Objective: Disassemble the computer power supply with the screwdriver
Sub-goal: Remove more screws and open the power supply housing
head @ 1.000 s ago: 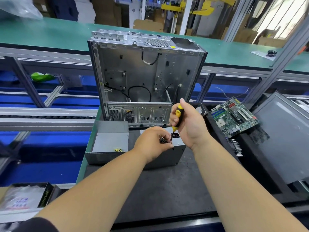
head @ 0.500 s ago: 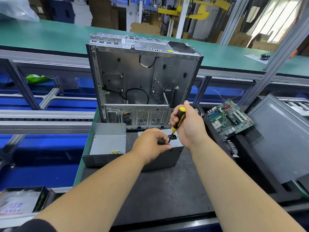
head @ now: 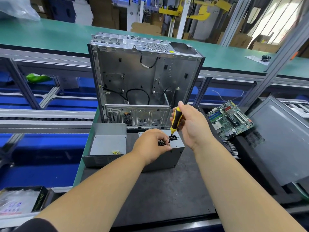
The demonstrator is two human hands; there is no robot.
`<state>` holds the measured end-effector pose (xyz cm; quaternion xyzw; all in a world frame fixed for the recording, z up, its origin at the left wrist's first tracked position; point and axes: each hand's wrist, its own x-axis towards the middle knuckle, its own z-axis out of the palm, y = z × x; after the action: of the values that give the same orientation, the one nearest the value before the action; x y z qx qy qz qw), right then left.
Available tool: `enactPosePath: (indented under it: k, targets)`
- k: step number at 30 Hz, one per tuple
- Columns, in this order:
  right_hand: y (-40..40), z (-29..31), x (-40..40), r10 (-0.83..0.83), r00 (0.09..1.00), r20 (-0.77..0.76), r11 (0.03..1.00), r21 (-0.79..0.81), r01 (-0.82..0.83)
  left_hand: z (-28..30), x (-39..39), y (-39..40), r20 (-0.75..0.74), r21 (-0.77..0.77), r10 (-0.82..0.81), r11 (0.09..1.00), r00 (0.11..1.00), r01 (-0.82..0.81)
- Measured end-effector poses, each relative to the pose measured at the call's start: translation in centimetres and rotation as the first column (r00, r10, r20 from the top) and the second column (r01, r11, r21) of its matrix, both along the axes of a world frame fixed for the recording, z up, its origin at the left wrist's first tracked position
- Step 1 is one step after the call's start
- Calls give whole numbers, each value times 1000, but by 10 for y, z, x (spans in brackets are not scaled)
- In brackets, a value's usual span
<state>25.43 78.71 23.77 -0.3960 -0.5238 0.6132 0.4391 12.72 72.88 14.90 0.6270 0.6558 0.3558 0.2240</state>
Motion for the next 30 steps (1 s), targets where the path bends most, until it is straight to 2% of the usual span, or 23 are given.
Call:
enactPosePath:
  k: [2,4,9,13,23,30]
  targets:
    - [0,3,-3,-6,1000,-4,998,-62,6,0,0,0,-11,1,-2,1000,1000,2]
    - [0,2,-8,-21,994,-103,991,-136,7,0,0,0,-19,5,-9,1000,1000,9]
    - [-7,-5,-12,27,960,-278,994,-95,-56,1,0,-1,-1,22,-18,1000,1000,18]
    - [-7,-6,-8,70,972,-226,996,-44,-82,1,0,0,1,29,-13,999,1000,13]
    - [0,0,8,130,987,-100,990,-37,-134,-1,0,1,-1,8,-8,1000,1000,8]
    - [0,0,4,176,954,-242,977,-77,-200,0,0,0,-8,11,-2,1000,1000,2]
